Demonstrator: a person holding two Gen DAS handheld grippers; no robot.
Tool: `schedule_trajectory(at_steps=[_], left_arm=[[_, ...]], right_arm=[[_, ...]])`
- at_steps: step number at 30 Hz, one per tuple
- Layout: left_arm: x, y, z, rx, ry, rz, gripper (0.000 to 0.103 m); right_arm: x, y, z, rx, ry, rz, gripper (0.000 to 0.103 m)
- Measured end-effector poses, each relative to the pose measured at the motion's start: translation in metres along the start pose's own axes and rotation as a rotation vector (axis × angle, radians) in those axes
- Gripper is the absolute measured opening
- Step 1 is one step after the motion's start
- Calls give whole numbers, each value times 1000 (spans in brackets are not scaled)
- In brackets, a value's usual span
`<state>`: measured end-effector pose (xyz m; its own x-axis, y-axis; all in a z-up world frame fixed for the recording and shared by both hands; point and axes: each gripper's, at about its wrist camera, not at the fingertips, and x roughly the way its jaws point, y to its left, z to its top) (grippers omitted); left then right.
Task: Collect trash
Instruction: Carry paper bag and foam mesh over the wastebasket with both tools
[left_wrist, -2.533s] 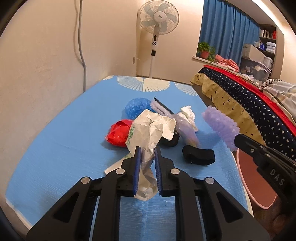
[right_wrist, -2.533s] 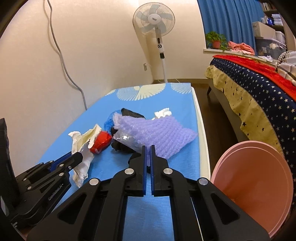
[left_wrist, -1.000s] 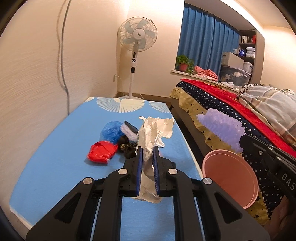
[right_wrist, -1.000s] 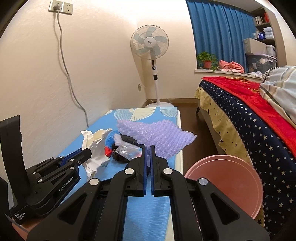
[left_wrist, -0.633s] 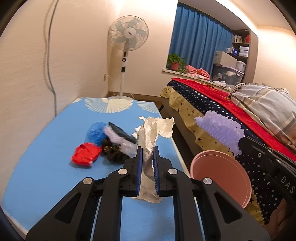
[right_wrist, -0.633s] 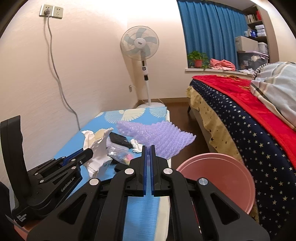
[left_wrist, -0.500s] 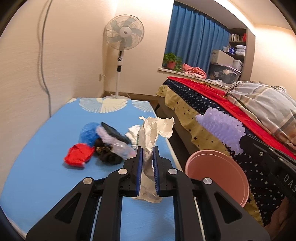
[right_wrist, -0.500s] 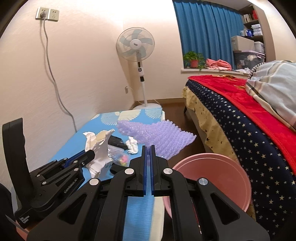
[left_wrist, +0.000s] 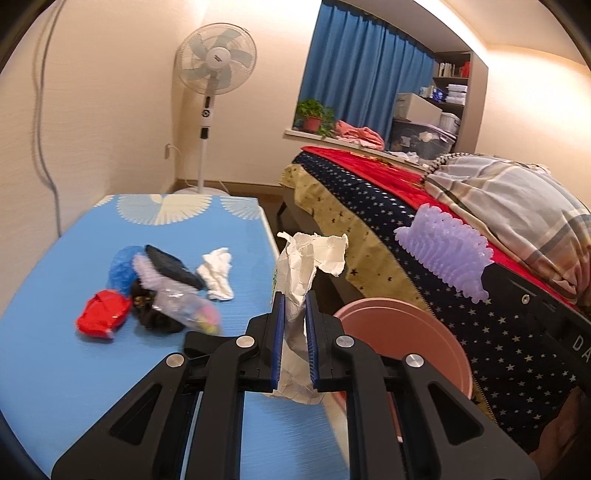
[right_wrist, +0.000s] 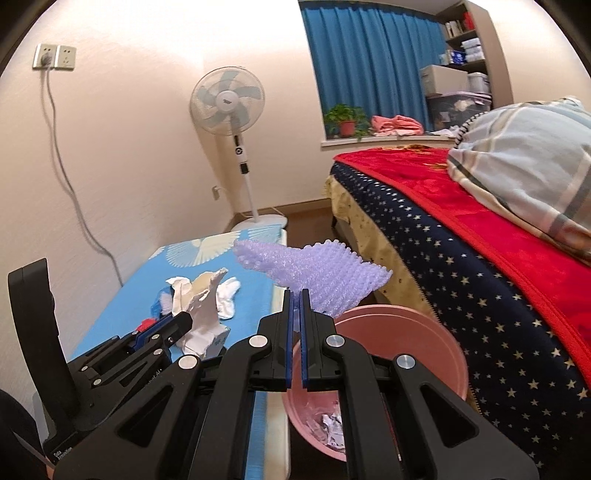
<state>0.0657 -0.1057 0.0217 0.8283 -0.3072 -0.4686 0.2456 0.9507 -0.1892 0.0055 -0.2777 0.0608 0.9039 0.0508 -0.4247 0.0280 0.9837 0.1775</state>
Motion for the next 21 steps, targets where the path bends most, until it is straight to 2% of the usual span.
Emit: schedule_trajectory(at_steps=[12, 21], left_arm=[[19, -32, -7, 19, 24, -120, 11], [36, -50, -14, 5, 58, -179, 11]], right_arm=[[-5, -26, -3, 54, -13, -101, 3], [2, -40, -3, 90, 5, -131, 3]])
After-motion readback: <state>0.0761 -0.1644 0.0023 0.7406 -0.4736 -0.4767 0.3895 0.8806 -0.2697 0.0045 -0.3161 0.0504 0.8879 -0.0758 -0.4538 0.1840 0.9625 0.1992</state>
